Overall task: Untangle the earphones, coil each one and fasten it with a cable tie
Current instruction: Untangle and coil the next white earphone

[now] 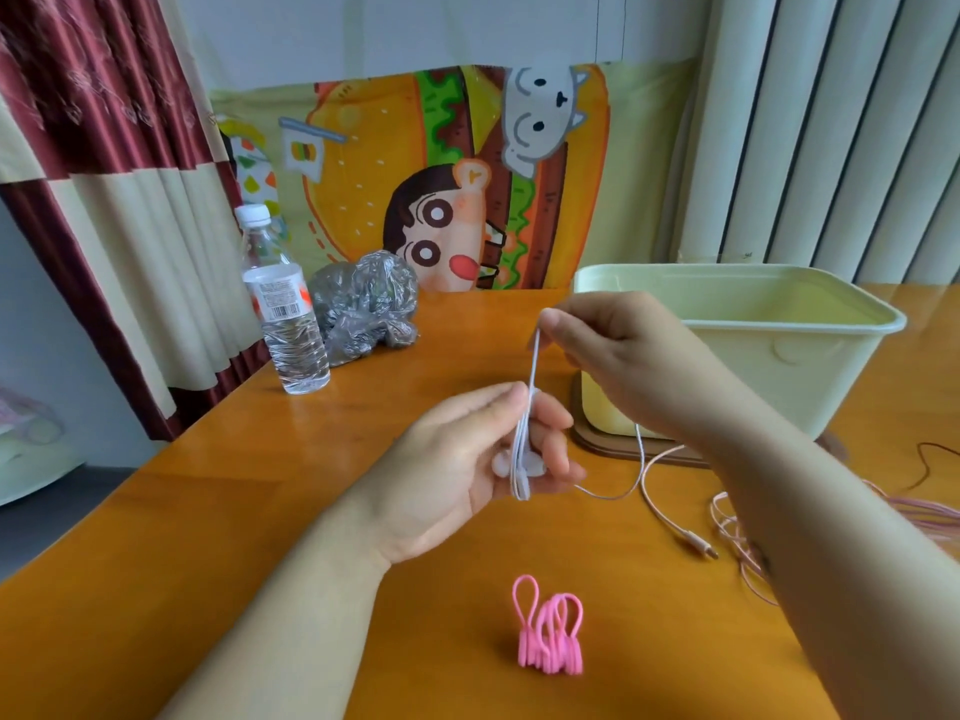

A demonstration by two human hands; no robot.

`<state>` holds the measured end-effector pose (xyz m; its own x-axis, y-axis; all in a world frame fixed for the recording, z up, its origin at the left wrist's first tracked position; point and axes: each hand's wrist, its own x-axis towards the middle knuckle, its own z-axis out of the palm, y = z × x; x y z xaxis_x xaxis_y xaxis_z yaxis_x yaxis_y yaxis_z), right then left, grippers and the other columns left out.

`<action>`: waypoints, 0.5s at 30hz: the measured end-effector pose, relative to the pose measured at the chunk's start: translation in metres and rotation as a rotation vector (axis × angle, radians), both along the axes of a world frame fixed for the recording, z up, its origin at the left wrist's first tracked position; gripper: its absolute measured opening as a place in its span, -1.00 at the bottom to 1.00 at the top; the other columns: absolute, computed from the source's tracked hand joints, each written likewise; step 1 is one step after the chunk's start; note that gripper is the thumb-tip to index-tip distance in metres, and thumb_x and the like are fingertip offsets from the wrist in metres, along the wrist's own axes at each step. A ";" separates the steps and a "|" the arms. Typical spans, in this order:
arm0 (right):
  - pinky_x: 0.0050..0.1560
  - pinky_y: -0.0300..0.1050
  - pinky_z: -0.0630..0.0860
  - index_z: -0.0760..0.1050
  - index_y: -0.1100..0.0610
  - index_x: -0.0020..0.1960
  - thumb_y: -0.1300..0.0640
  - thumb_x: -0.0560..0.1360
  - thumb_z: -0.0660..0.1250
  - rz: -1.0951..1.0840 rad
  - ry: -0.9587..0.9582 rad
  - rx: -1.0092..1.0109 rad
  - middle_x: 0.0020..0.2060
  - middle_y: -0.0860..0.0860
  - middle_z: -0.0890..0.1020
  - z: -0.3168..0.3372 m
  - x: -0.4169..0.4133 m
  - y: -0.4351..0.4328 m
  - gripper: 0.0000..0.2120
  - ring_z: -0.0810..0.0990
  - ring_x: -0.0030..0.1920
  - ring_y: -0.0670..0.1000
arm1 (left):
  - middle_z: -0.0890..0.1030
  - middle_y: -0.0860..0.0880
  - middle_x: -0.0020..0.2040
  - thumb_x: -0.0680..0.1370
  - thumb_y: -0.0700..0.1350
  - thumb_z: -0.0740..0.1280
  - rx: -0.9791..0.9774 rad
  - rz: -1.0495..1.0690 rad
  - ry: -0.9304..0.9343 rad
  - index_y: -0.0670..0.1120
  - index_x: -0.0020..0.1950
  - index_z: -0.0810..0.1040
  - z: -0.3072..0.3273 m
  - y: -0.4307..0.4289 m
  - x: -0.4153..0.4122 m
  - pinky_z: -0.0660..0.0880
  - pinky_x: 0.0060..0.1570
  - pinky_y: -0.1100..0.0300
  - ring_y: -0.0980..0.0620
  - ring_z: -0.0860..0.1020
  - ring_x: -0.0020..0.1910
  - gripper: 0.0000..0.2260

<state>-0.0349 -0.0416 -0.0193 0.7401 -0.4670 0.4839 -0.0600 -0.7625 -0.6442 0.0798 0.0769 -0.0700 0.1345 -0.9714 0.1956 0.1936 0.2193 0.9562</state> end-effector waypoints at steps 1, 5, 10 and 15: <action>-0.42 -0.34 0.25 0.45 -0.04 -0.33 0.05 0.60 0.19 -0.009 -0.005 0.015 -0.58 -0.13 0.38 -0.005 0.003 -0.002 -0.68 0.35 -0.51 -0.18 | 0.61 -0.07 -0.30 0.53 -0.02 0.24 -0.029 -0.038 0.078 -0.06 -0.15 0.67 0.003 0.000 0.000 0.59 -0.10 0.12 -0.02 0.65 -0.19 -0.76; -0.42 -0.27 0.24 0.43 0.05 -0.35 0.06 0.60 0.19 0.015 0.120 -0.024 -0.52 -0.10 0.35 -0.027 0.017 -0.001 -0.66 0.31 -0.48 -0.14 | 0.68 -0.08 -0.18 0.53 -0.03 0.26 -0.176 0.043 0.502 -0.15 -0.08 0.69 0.014 -0.004 0.013 0.62 -0.15 0.09 -0.03 0.68 -0.11 -0.74; -0.43 -0.29 0.27 0.57 0.25 -0.10 0.03 0.60 0.20 0.259 0.511 -0.091 -0.47 -0.03 0.37 -0.035 0.020 0.015 -0.68 0.32 -0.48 -0.11 | 0.69 0.00 -0.05 0.62 -0.05 0.06 -0.199 0.364 0.418 -0.09 0.11 0.52 0.010 -0.006 0.035 0.57 0.01 0.09 0.05 0.66 0.01 -0.72; -0.47 -0.32 0.25 0.57 0.15 -0.25 0.07 0.57 0.26 0.306 0.359 -0.133 -0.53 -0.05 0.42 0.005 0.000 0.025 -0.73 0.31 -0.50 -0.13 | 0.69 0.03 -0.17 0.63 -0.04 0.06 -0.027 0.457 -0.032 -0.11 0.11 0.56 -0.003 -0.001 0.027 0.44 0.22 -0.01 0.03 0.61 0.00 -0.69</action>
